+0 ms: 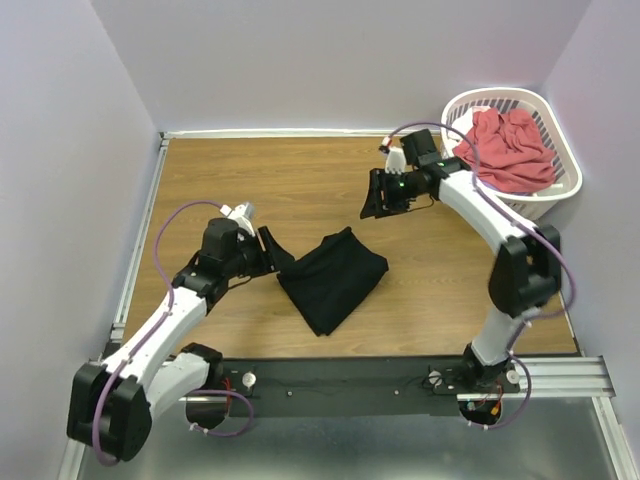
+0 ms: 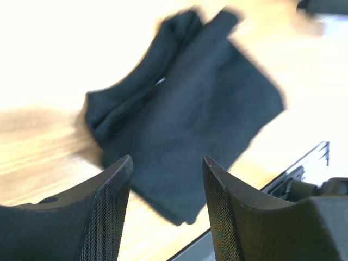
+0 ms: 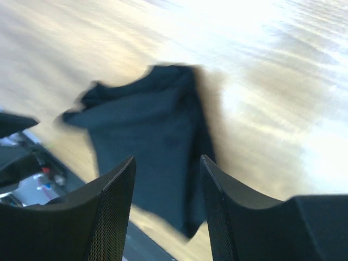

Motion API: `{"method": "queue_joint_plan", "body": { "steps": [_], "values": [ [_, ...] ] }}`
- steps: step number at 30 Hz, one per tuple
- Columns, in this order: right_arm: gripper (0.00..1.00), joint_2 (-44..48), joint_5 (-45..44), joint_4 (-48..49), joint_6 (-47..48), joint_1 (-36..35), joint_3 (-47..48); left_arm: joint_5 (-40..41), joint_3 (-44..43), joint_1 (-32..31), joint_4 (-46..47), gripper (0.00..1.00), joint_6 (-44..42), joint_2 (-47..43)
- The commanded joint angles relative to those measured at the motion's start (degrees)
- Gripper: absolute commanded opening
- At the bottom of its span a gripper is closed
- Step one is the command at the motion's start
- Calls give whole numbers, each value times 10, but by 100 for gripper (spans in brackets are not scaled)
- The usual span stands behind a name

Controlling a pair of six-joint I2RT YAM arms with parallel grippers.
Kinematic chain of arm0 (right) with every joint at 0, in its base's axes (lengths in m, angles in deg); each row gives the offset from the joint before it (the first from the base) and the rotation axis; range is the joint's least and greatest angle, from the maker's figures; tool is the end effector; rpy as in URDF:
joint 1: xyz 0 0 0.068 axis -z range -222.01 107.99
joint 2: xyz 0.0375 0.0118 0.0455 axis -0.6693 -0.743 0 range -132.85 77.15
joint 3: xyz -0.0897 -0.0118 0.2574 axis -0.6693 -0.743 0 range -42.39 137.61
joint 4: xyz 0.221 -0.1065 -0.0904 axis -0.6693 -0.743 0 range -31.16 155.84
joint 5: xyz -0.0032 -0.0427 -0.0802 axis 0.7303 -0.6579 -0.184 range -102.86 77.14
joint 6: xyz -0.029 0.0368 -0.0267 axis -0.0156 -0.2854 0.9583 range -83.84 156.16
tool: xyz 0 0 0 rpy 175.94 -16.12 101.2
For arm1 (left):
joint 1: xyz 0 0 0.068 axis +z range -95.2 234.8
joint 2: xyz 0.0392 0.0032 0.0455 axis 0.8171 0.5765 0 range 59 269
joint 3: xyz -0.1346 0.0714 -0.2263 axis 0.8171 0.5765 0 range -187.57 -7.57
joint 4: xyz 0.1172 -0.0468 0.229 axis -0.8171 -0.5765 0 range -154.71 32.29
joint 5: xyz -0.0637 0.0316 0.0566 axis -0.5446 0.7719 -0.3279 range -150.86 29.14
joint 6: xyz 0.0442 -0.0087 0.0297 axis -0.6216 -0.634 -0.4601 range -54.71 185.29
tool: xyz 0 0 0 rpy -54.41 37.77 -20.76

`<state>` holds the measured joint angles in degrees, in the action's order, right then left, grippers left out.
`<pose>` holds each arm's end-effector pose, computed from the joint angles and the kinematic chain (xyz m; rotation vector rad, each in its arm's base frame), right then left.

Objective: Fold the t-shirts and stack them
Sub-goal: Fold the tshirt

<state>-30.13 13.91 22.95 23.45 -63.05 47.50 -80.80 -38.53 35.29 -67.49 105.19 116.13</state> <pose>0.3700 0.1595 0.2577 -0.3614 2.6470 0.8124 0.1939 -0.0816 0.2180 -0.2055 2.3150 -0.9385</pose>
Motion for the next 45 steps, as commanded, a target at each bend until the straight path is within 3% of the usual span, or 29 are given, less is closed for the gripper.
{"method": "queue_joint_plan", "body": {
  "steps": [1,6,8,11,14,19,23,30,35,38,39,45],
  "values": [
    [57,122,51,93,-46,1,-84,23,-34,1,-45,60,-11,-60],
    [57,198,200,223,-123,-2,-230,-2,-24,-29,-31,46,15,-85],
    [58,208,245,308,-157,-4,-275,-3,-16,-40,-17,45,20,-68],
    [57,208,263,390,-197,-13,-341,-20,-1,-58,63,41,29,-13],
    [57,187,270,456,-227,-14,-394,-9,9,-61,128,15,32,61],
    [52,125,250,498,-217,-7,-474,11,35,-46,229,8,59,171],
    [45,95,243,601,-237,34,-573,11,32,-25,270,6,55,295],
    [44,75,241,619,-223,53,-636,24,-51,-22,255,5,18,405],
    [44,198,220,572,-231,48,-595,40,-131,-22,201,13,-43,369],
    [44,237,191,591,-256,36,-548,82,-159,-23,168,28,-63,319],
    [44,239,172,612,-268,32,-541,84,-161,-24,166,35,-63,306],
    [41,142,141,771,-359,30,-495,68,-136,-47,205,35,-35,271]
  ]
}}
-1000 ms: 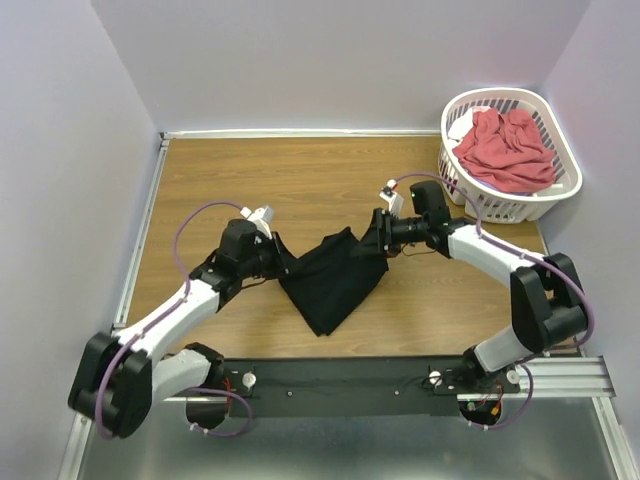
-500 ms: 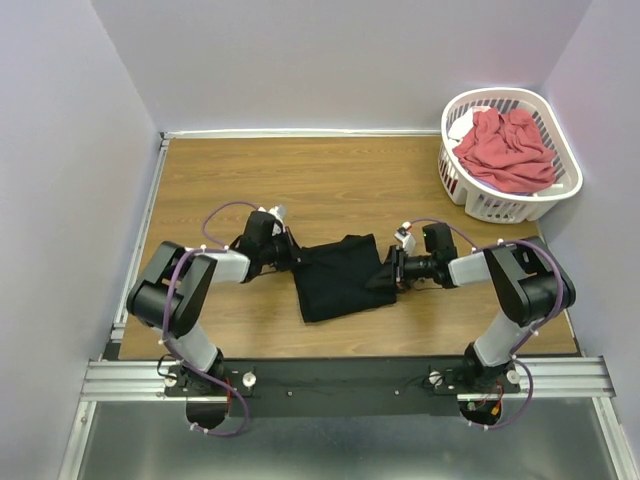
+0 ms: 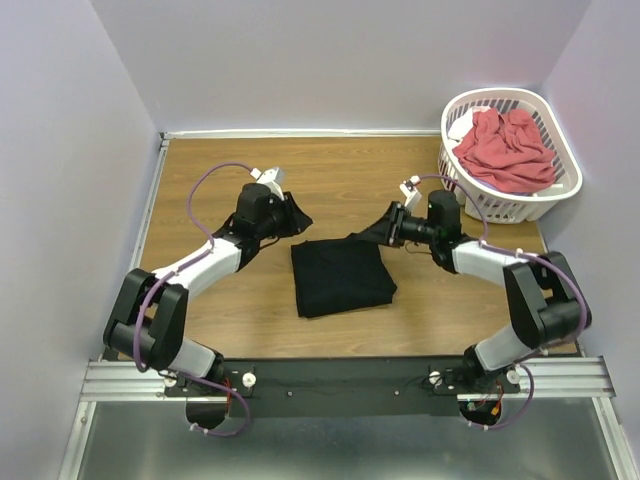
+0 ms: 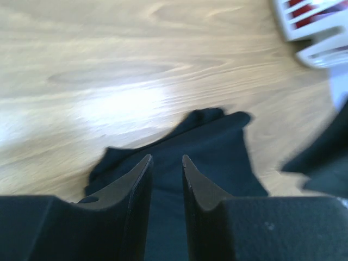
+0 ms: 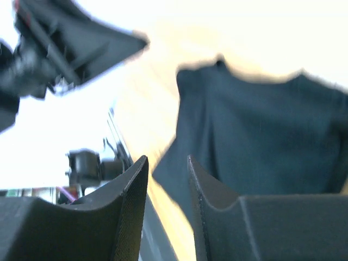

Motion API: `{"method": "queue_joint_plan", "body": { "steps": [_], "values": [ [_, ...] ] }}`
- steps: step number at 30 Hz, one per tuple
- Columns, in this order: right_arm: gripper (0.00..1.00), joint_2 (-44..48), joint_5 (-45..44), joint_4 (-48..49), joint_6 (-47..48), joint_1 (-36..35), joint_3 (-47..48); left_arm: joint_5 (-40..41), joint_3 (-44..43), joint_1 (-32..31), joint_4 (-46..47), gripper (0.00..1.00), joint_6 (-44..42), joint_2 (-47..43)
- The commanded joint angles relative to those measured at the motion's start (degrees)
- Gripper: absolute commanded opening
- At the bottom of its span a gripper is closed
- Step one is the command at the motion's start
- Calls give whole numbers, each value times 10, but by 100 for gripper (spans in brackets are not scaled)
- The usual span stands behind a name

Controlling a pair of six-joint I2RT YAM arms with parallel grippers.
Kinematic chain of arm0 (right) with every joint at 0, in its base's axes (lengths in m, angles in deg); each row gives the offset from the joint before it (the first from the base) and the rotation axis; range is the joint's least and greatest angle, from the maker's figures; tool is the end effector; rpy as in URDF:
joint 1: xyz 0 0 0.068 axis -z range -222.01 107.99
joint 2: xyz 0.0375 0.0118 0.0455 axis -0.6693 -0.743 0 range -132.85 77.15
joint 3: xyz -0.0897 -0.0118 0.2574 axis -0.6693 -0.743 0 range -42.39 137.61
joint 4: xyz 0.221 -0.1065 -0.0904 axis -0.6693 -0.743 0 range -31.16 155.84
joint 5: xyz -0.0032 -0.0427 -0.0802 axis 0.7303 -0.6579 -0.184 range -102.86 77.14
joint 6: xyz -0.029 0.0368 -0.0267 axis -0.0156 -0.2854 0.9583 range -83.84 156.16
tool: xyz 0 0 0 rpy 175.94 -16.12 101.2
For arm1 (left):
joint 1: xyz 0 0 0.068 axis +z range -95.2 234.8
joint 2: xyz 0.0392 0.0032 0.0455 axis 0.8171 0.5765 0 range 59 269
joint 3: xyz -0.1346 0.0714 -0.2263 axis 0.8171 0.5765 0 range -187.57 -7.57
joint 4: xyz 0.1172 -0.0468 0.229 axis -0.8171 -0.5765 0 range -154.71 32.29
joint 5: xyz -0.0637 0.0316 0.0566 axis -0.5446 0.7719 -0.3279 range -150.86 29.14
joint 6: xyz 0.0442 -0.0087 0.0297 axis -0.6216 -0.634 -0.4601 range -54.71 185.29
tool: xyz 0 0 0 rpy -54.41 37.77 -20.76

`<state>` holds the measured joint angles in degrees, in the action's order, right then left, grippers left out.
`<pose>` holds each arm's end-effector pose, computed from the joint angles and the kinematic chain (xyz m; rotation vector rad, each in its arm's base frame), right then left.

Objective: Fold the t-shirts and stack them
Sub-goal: Fold the tshirt

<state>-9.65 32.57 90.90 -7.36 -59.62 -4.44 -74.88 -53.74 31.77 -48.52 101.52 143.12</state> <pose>0.2804 0.1156 0.1922 -0.0869 2.1576 1.4415 0.2895 -0.1324 0.2206 -0.0927 2.1772 -0.8682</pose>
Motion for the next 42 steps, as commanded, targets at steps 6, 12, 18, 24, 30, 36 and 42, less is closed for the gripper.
{"method": "queue_joint_plan", "body": {
  "steps": [6,12,18,24,30,36,42],
  "values": [
    [40,-165,-96,162,-75,-3,44,8,74,-5,107,28,37,82],
    [39,-238,-159,189,-79,6,37,0,73,11,134,25,46,161],
    [39,-239,-220,195,-96,16,20,17,72,37,121,25,34,162],
    [39,-150,-103,203,-89,14,23,30,7,20,24,36,-7,75],
    [39,-74,-27,204,-121,-5,-37,1,-11,-43,-57,39,-10,-32],
    [39,-18,11,204,-135,-31,-121,-71,85,-113,-31,33,54,-85],
    [37,-96,-4,210,-85,-28,-184,-115,202,-115,64,19,79,-32]
  ]
}}
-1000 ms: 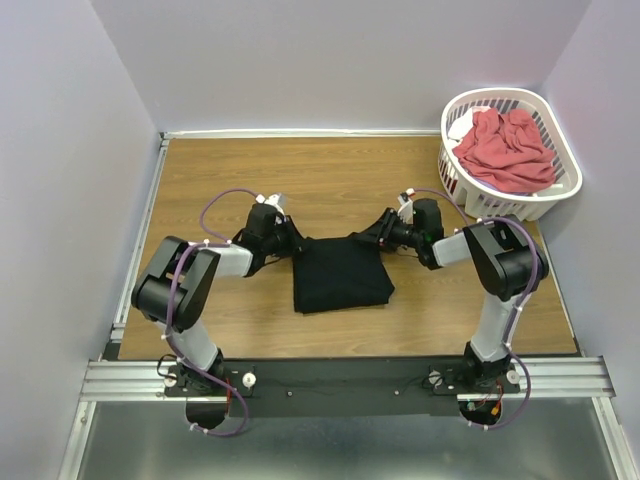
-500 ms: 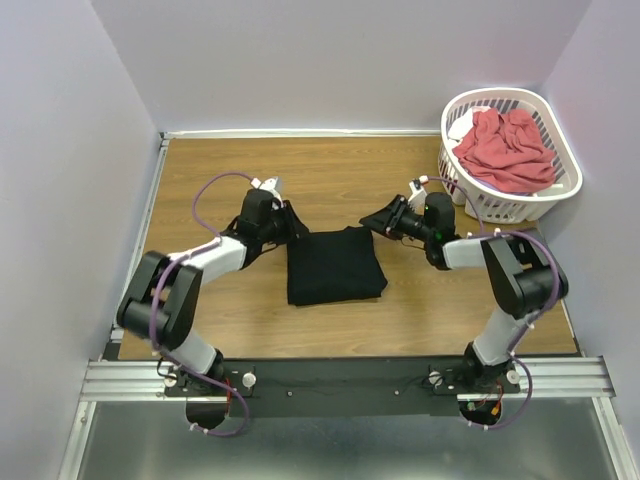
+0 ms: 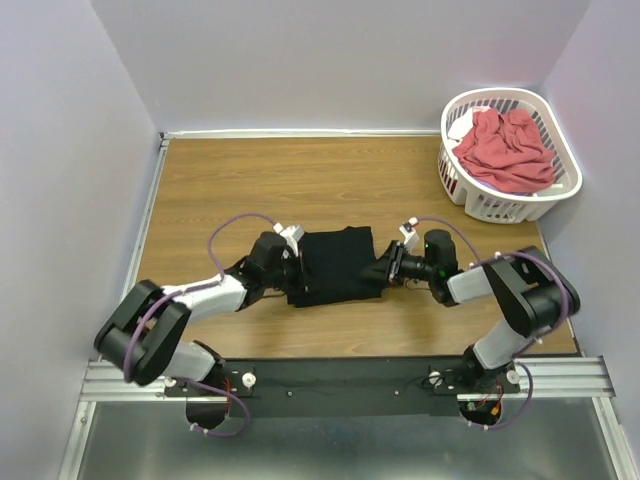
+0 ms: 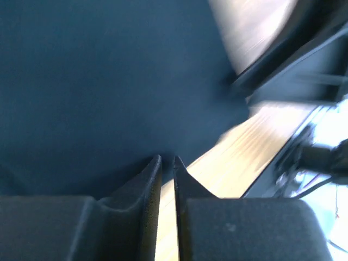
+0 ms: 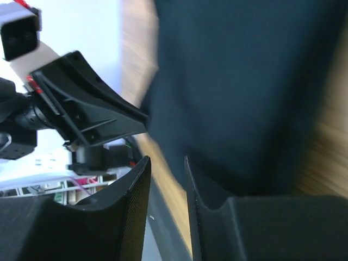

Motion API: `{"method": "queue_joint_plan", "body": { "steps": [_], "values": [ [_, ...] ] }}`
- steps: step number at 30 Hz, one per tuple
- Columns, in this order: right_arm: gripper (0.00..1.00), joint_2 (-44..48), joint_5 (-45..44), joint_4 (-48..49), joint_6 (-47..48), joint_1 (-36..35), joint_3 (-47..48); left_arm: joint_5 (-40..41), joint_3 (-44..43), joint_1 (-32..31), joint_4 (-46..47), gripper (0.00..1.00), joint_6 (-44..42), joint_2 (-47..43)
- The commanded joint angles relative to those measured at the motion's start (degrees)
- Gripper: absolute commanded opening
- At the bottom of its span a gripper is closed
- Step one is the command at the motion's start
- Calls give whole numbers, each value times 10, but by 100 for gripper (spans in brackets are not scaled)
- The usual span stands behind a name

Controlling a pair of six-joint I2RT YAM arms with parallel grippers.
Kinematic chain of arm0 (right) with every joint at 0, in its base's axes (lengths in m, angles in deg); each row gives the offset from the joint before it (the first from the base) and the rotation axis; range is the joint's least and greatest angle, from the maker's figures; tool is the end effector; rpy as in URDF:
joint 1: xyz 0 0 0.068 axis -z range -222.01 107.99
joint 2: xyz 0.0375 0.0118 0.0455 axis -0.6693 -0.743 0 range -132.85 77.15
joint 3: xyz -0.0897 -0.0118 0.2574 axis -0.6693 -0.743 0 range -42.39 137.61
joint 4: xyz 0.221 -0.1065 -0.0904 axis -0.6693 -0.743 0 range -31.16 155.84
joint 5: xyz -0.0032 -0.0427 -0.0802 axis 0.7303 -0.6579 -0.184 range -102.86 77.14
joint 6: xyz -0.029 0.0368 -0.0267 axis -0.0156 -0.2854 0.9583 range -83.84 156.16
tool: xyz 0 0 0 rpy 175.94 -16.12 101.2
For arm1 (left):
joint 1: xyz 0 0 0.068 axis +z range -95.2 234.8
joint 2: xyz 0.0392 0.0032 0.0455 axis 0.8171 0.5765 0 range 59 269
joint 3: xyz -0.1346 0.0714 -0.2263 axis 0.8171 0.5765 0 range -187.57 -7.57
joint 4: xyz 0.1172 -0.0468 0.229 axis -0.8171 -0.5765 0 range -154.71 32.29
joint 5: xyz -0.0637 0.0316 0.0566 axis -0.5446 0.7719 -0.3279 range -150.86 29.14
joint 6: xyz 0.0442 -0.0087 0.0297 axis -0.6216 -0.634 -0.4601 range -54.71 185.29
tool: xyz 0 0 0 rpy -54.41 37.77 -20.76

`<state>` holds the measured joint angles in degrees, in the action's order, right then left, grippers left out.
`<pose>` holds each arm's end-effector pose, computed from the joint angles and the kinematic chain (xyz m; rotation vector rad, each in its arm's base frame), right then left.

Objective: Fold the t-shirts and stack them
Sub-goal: Fold the tshirt

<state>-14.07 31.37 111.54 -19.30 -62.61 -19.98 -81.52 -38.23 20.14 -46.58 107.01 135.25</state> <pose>0.2362 0.1153 0.1317 0.0937 2.2251 1.5637 0.2067 -0.1582 0.1762 0.0806 2.3647 -1.1041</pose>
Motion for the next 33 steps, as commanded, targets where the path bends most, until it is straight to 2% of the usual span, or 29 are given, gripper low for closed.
{"method": "queue_joint_plan", "body": {
  "steps": [1,3,5,6,8,10,12,15,16,20,24,28,29,33],
  "values": [
    [36,-88,2,9,37,13,-46,-61,52,2,49,15,24,63],
    [35,-125,7,46,27,32,-61,-80,74,5,70,12,30,89],
    [33,-155,38,117,-7,63,-83,-89,106,16,90,11,42,86],
    [33,-154,52,120,-10,67,-84,-96,115,35,97,11,45,65],
    [34,-124,59,119,-18,67,-80,-83,116,45,75,11,35,19],
    [37,-91,70,116,-30,65,-77,-38,101,47,6,13,15,-13],
    [38,-39,74,107,-57,58,-67,-25,84,46,-34,16,0,-67],
    [42,26,59,76,-84,15,-32,-4,67,46,-81,20,-4,-135],
    [43,39,40,68,-88,-20,-20,6,62,47,-94,20,-4,-151],
    [45,54,-18,55,-115,-102,39,68,43,48,-150,25,-1,-224],
    [45,-1,-69,55,-117,-141,77,121,36,49,-189,25,-2,-289],
    [45,-129,-72,96,-128,-160,85,143,40,50,-203,26,-2,-317],
    [44,-189,-64,139,-145,-165,87,142,43,51,-203,26,-2,-319],
    [41,-306,-66,198,-177,-174,72,139,49,51,-198,27,0,-317]
  ]
}}
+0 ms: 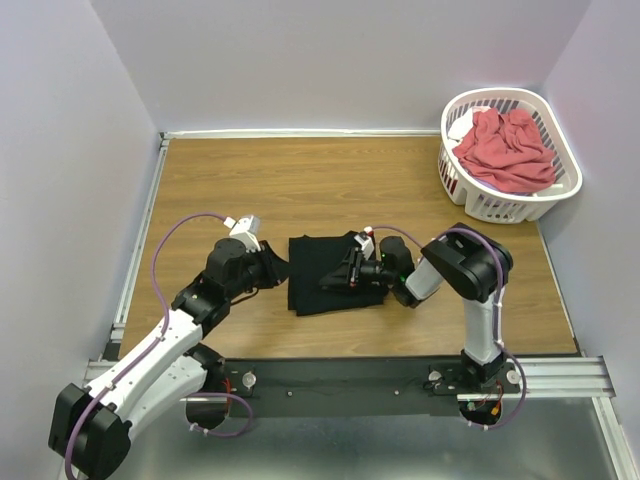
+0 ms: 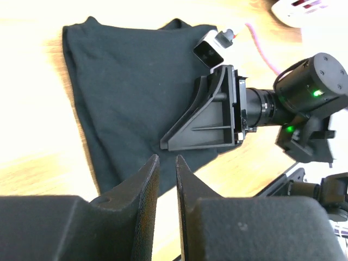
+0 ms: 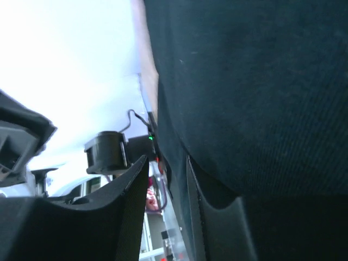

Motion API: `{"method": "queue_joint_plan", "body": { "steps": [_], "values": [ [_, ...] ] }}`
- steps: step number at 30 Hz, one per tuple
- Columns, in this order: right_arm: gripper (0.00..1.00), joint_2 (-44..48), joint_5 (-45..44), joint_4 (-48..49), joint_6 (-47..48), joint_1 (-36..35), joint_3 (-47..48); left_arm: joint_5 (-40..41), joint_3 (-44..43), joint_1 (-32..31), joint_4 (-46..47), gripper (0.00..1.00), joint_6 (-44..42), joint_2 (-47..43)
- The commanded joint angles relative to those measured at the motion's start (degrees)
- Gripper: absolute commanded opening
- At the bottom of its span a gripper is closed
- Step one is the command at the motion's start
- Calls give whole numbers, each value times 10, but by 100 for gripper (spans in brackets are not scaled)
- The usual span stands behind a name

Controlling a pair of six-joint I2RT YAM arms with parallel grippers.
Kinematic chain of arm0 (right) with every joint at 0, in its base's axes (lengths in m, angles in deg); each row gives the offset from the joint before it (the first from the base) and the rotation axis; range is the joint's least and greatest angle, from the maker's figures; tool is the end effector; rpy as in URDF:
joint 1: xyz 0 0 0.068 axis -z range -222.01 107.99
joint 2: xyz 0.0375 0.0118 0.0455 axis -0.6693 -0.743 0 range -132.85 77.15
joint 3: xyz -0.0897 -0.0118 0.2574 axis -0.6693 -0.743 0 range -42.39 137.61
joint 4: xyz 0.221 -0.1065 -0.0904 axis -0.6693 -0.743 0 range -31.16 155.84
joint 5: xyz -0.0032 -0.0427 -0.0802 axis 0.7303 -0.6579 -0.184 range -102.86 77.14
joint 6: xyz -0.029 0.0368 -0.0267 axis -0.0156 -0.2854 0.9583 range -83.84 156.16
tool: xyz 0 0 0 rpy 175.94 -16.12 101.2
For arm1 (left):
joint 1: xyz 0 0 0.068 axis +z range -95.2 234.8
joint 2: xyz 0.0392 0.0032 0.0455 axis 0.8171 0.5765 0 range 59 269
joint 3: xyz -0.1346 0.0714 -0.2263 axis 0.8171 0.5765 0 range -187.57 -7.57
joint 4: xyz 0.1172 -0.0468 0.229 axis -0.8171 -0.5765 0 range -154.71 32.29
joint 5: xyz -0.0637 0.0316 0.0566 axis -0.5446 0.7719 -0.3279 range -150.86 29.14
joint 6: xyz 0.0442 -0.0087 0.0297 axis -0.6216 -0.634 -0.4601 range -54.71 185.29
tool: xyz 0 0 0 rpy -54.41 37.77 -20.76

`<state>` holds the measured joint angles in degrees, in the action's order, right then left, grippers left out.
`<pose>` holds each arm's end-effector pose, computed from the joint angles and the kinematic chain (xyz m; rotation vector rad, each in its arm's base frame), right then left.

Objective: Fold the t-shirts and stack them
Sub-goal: Fold the tshirt

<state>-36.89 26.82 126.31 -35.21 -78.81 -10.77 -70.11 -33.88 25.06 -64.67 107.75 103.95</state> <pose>0.2373 0.2059 0.0818 0.1506 2.3939 1.7675 0.1560 -0.0957 0.2314 -0.1290 2.1436 -0.9359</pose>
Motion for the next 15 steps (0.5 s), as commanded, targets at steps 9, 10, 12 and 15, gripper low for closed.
{"method": "queue_joint_plan", "body": {
  "steps": [9,10,12,15],
  "values": [
    [43,68,-22,4,15,-8,-22,0,17,2,14,33,-4,32],
    [43,85,-23,-11,24,-6,-21,-8,18,2,21,33,-4,40],
    [43,118,-26,-56,51,0,-23,-29,18,1,44,33,-3,66],
    [43,172,-28,-118,95,21,-39,-30,11,1,53,33,-3,94]
  ]
}}
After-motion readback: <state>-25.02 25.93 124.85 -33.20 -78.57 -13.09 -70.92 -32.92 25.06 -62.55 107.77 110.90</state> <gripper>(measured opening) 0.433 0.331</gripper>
